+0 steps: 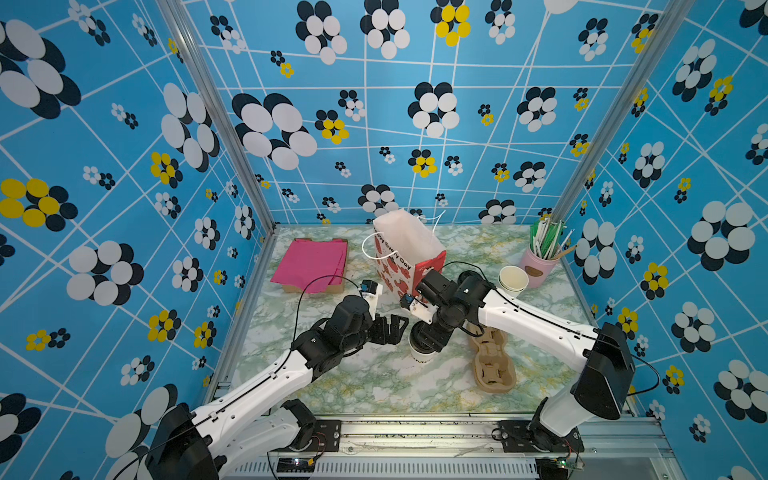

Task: Pack the takeout coffee
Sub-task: 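Move the left gripper to the white cup while the right gripper holds the lid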

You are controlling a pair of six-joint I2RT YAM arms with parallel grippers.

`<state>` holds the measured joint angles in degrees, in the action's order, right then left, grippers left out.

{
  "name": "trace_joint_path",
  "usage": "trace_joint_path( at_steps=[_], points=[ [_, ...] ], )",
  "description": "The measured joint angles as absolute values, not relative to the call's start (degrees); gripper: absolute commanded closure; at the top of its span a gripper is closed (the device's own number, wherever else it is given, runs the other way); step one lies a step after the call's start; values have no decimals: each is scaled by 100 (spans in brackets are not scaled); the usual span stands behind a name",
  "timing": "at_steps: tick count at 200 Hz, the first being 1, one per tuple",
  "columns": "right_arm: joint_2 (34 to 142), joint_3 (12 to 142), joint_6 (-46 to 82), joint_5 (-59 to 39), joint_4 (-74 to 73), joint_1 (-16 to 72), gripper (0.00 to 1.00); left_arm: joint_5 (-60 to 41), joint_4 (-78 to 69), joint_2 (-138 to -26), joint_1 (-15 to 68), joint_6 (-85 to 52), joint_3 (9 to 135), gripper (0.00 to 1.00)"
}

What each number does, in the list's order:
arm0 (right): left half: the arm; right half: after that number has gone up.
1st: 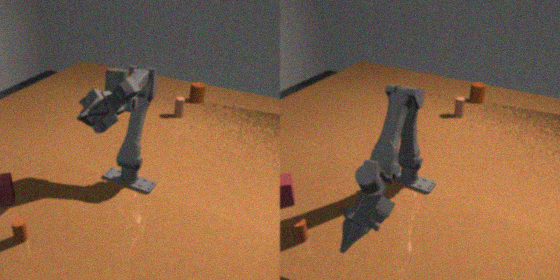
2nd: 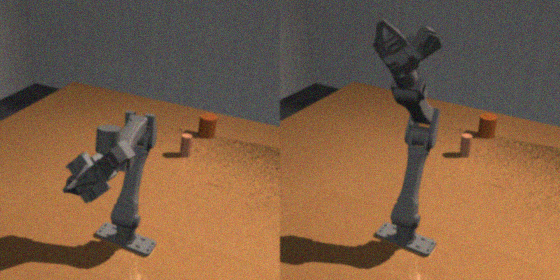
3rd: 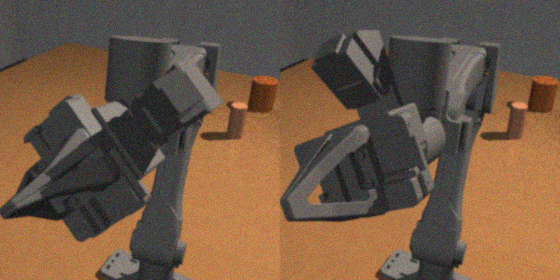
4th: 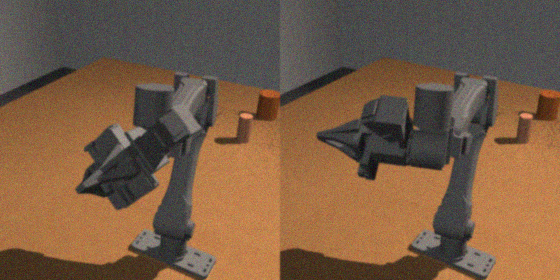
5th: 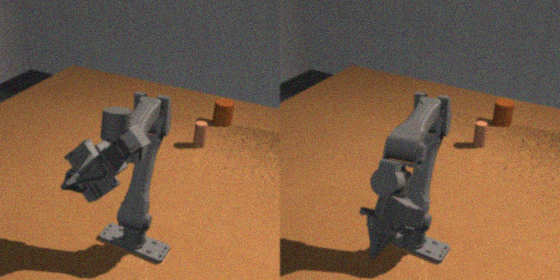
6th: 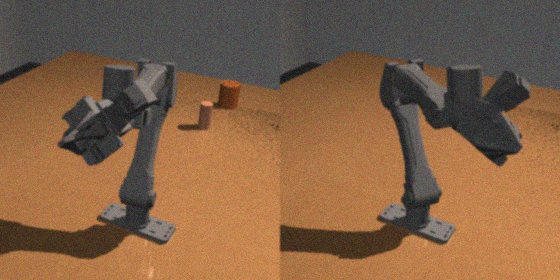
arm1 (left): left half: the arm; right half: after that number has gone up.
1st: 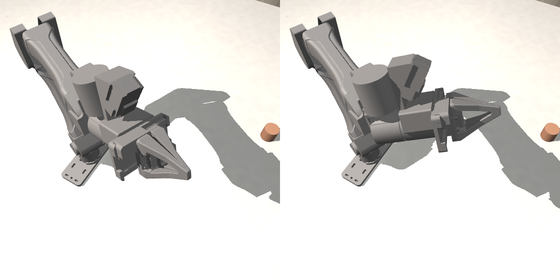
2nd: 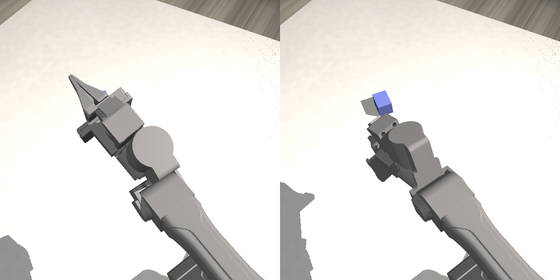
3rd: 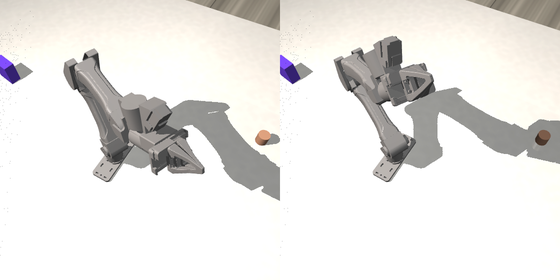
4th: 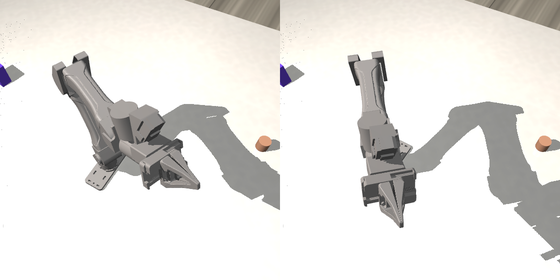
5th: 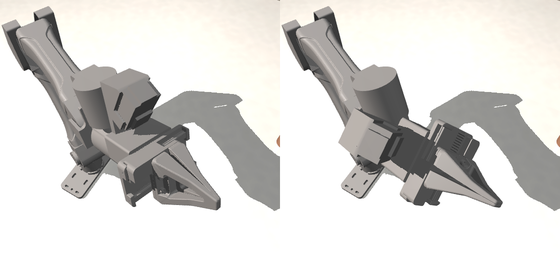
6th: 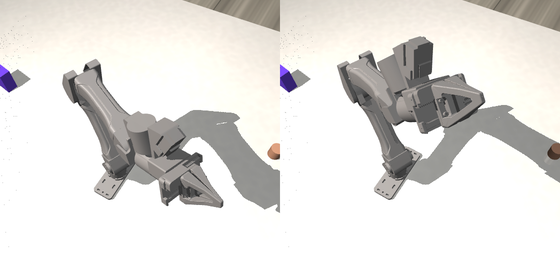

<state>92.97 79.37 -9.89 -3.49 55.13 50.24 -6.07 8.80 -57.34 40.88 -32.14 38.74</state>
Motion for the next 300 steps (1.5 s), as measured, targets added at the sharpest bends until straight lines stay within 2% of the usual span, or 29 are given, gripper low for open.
trace_joint_path(
  at_steps=[300],
  points=[
    [9585,8012,-969,-346,5590,5127,26,-635,864,-5732,4056,-3267,3874,0]
  ],
)
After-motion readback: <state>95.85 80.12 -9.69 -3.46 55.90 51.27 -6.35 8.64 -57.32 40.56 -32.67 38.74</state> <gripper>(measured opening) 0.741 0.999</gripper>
